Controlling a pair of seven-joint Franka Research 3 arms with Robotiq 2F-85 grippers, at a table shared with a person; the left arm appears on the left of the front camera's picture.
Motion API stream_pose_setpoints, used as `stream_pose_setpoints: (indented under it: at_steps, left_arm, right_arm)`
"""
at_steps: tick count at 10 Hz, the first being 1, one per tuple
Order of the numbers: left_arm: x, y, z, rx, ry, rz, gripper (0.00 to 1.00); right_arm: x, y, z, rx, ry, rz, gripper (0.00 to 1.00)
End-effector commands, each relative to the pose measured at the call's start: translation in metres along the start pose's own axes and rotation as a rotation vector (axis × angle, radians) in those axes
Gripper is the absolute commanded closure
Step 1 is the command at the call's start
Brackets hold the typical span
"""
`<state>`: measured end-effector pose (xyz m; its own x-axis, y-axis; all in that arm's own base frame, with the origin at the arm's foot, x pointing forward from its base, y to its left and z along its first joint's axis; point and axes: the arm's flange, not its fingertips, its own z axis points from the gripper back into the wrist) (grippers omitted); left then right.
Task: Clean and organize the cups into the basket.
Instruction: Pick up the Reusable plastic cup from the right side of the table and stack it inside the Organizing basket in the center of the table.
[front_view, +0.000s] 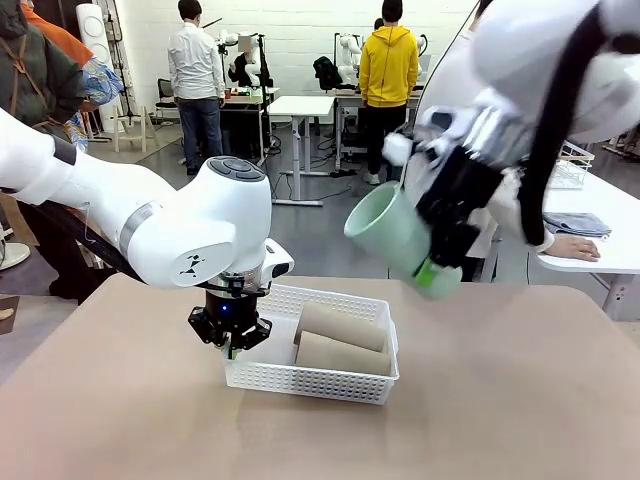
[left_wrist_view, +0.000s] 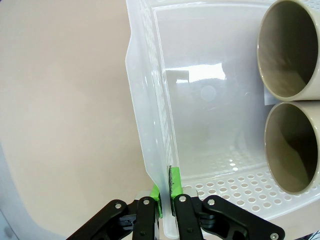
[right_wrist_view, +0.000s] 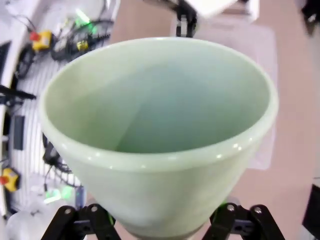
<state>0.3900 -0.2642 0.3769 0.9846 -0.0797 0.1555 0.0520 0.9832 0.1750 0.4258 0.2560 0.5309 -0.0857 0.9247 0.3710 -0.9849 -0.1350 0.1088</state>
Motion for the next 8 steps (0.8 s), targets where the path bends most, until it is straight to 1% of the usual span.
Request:
stream_pose_setpoints:
  at_steps: [1, 4, 5, 7, 8]
  left_arm:
    - [-0.002, -0.001, -0.002, 0.009, -0.001, -0.005, 0.98]
    - [-0.002, -0.001, -0.002, 0.009, -0.001, -0.005, 0.98]
    - [-0.002, -0.001, -0.002, 0.009, -0.001, -0.005, 0.98]
    - [-0.002, -0.001, -0.002, 0.009, -0.001, -0.005, 0.98]
    - [-0.002, -0.001, -0.002, 0.009, -0.001, -0.005, 0.98]
  right_arm:
    - [0.025, -0.031, -0.010, 0.105, 0.088, 0.003, 0.19]
    - [0.054, -0.061, -0.059, 0.165, 0.180, -0.014, 0.19]
    - [0.057, -0.068, -0.068, 0.158, 0.190, -0.009, 0.19]
    - [0.052, -0.082, -0.085, 0.143, 0.182, -0.023, 0.19]
    - [0.048, -0.087, -0.093, 0.110, 0.178, -0.031, 0.19]
